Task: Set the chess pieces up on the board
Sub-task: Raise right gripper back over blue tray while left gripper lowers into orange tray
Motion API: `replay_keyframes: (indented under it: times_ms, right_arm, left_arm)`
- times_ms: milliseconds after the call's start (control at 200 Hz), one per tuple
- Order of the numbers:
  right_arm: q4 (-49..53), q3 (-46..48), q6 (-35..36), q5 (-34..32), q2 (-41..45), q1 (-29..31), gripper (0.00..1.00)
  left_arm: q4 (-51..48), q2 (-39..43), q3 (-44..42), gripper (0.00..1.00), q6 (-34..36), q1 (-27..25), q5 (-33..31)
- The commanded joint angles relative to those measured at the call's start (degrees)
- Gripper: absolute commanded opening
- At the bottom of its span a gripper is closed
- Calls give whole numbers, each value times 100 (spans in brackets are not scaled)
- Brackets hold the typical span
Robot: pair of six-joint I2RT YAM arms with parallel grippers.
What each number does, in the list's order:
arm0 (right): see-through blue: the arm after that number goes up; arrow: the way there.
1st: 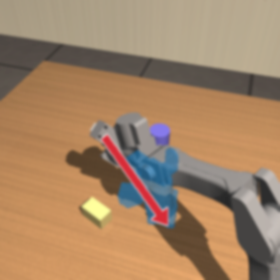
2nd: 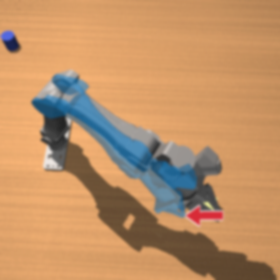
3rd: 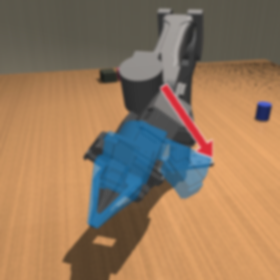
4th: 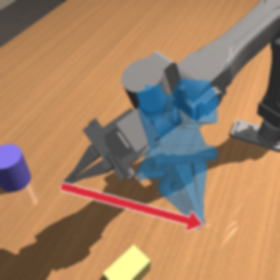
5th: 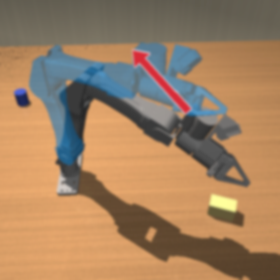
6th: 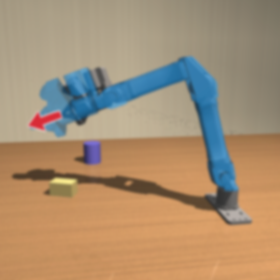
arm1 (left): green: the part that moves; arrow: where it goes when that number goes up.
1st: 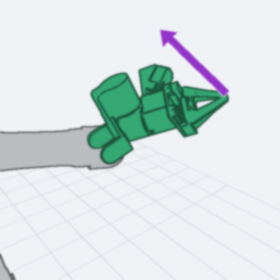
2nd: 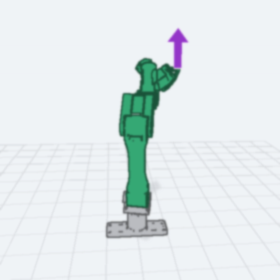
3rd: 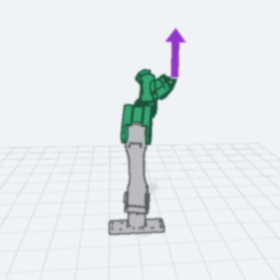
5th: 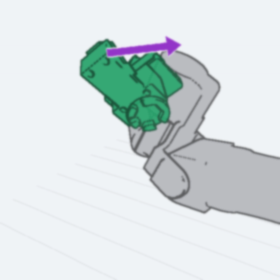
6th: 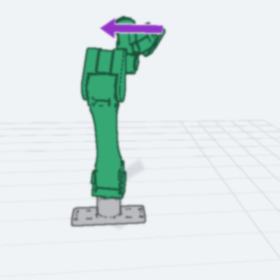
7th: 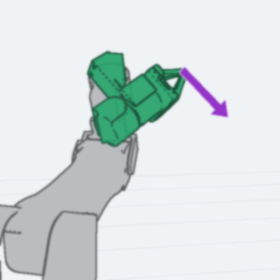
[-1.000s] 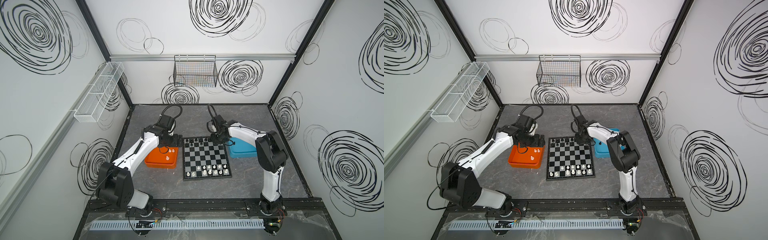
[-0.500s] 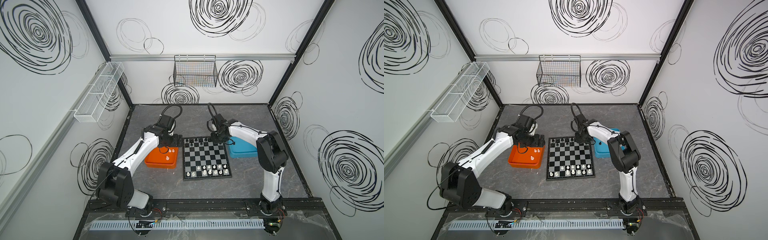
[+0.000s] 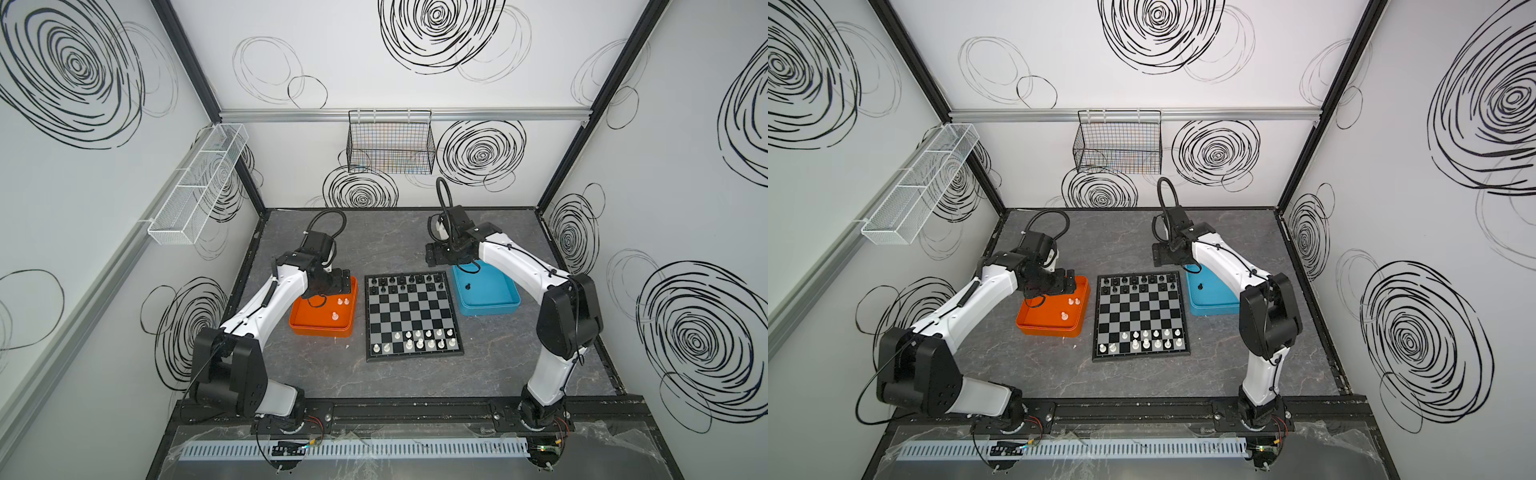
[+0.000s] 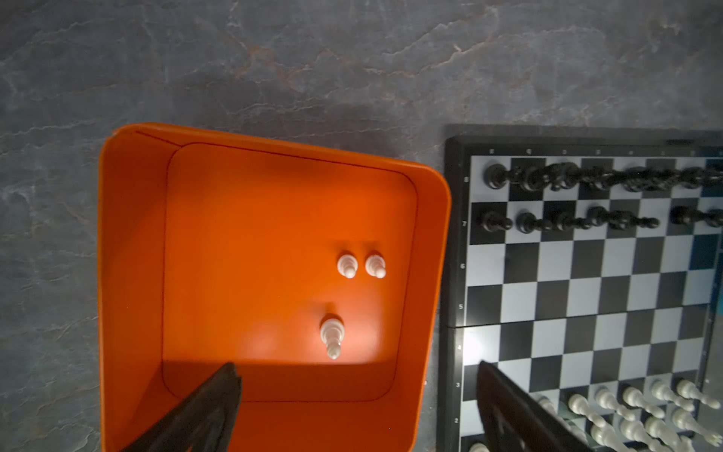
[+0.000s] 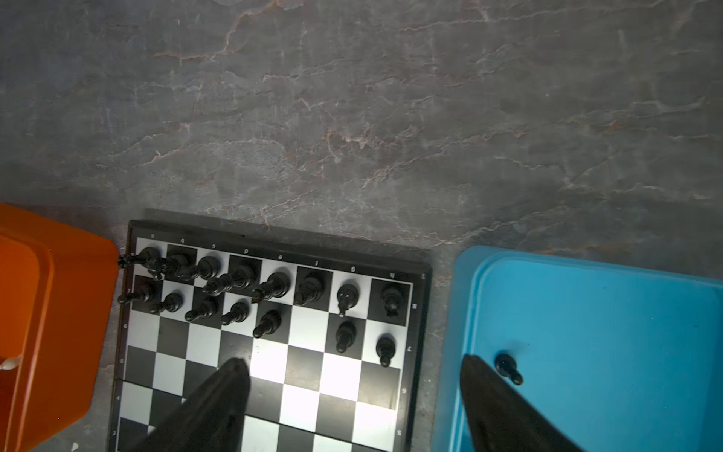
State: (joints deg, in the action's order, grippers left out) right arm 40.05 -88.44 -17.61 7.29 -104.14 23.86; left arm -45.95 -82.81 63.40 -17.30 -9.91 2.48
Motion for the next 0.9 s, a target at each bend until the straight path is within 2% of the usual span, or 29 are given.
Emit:
replay_keyframes:
  times_ms: [0, 185, 570, 896]
  right_arm:
    - [68, 79, 82, 2, 233, -267, 94]
    - [-39, 325, 169, 184, 324, -566, 94]
    - [-135, 499, 240, 345, 237, -729, 94]
    - [-223, 635, 261, 367, 192, -825, 94]
  left_arm:
    - [-101, 182, -254, 100, 117, 131, -170]
    - [33, 241, -815, 87, 91, 149, -200]
    - [235, -215, -803, 62, 8, -7, -85]
    - [407, -496, -794, 51, -47, -98, -116]
